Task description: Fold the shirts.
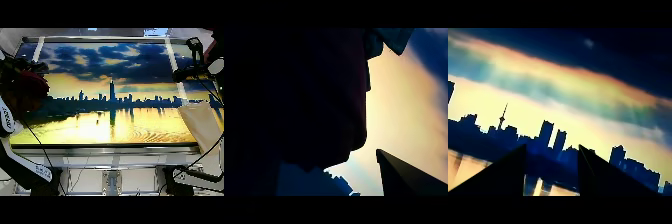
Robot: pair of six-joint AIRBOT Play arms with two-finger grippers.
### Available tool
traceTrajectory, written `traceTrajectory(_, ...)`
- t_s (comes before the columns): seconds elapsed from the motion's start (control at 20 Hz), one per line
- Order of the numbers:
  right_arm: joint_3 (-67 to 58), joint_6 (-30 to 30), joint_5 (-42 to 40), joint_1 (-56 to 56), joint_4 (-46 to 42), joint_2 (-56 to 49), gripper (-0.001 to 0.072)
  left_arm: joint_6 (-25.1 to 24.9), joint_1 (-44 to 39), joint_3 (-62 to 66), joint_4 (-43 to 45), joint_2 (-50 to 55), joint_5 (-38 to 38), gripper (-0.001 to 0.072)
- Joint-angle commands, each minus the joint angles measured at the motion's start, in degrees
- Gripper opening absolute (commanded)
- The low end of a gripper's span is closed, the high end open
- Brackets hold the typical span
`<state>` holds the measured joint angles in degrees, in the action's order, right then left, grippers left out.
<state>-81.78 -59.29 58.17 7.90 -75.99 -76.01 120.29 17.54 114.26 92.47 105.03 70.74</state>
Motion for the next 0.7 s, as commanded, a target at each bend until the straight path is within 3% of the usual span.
traceTrajectory(0.0, 0.0, 0.0, 1.3, 0.0, 0.1, 0.0, 0.0369, 3.5, 0.7, 0.0, -1.2, 3.0, -1.7, 0.0706)
traceTrajectory(0.65, 0.0, -0.1, 1.7, 0.0, 3.6, 0.0, 0.037, 4.4, 0.7, 0.0, -1.7, 10.1, -9.9, 0.0694)
